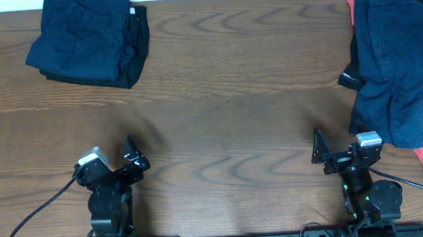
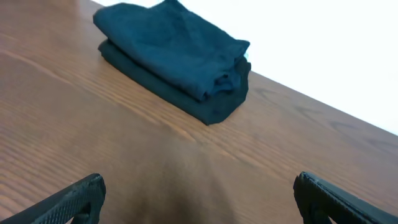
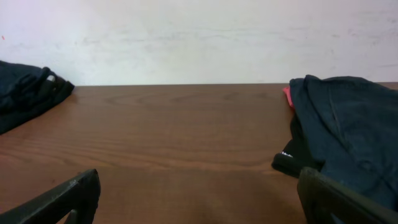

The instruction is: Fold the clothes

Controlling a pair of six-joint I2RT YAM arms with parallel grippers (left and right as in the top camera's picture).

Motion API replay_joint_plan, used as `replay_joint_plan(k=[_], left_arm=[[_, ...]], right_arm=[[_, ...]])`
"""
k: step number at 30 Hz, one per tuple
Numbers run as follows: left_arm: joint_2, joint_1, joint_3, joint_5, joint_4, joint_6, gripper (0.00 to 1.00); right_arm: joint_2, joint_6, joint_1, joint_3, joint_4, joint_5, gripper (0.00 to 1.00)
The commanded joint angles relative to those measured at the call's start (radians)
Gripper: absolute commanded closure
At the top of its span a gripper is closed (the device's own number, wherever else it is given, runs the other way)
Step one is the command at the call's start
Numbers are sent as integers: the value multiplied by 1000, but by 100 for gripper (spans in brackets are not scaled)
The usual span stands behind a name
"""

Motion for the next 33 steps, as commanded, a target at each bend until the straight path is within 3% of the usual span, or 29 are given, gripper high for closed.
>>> replay_joint_plan(k=[1,6,33], left_arm=[[-52,43,-17,106,5,85,2],[-100,89,-36,171,5,122,2],[-164,74,-87,167,6,167,2]], right_arm=[[-7,-5,10,-2,-3,3,1],[-7,-5,10,-2,-3,3,1],[-7,-5,10,-2,-3,3,1]])
